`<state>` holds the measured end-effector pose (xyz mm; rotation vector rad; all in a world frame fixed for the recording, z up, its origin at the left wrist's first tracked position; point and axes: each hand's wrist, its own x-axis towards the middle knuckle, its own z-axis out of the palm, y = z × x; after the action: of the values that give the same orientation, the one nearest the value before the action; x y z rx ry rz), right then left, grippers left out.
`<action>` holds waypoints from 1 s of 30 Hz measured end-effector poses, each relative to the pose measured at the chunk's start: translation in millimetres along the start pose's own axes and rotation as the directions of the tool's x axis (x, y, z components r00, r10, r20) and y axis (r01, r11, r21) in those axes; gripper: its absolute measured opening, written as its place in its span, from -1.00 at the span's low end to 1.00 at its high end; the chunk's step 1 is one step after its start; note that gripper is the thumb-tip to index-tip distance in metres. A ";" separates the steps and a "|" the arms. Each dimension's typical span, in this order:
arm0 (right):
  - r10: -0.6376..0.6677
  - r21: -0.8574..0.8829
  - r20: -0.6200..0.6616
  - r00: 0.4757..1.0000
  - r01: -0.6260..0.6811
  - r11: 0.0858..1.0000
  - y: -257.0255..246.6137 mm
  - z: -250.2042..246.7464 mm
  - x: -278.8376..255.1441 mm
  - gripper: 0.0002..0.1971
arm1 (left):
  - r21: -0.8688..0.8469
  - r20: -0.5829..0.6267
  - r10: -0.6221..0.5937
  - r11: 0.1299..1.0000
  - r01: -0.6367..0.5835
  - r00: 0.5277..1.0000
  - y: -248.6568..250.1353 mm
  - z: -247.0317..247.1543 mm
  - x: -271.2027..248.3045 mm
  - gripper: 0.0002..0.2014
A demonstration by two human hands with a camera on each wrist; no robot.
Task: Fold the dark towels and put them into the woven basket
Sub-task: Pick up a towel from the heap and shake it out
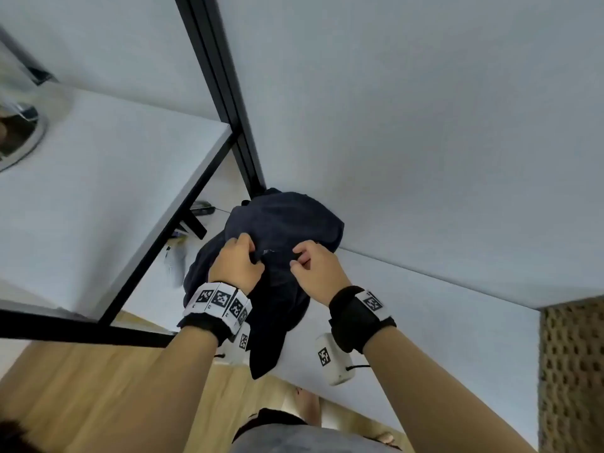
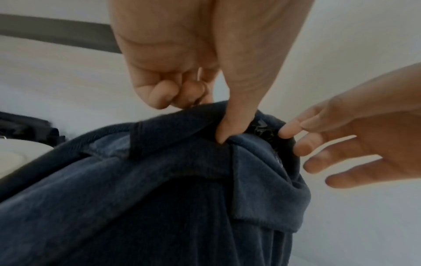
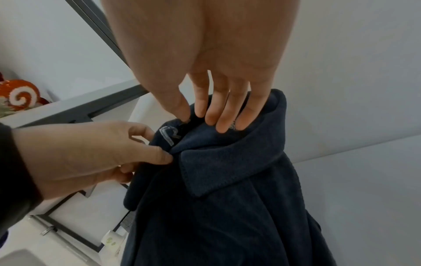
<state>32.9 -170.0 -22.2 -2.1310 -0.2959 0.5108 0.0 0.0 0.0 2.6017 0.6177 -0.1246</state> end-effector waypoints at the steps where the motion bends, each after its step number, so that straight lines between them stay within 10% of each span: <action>1: 0.015 0.023 -0.006 1.000 -0.015 1.000 -0.4 1.8 1.9 -0.74 | 0.019 -0.009 0.034 0.999 -0.034 0.999 -0.1 -2.3 -0.6 -0.79; 15: -0.026 0.299 -0.339 0.940 0.134 0.945 -35.3 -71.8 -45.2 -0.48 | -0.488 -0.209 0.450 0.721 -0.492 0.868 129.0 -79.6 -51.3 -0.90; 30: -0.032 0.440 -0.517 0.856 0.297 0.848 7.3 -180.3 -247.5 -0.52 | -0.706 -0.145 0.665 0.450 -0.547 0.733 252.7 -59.8 -201.2 -0.79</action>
<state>-102.8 -401.4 125.7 -1.6168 -0.0435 -0.0796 -68.6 -254.4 196.2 1.8381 -0.3435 0.1345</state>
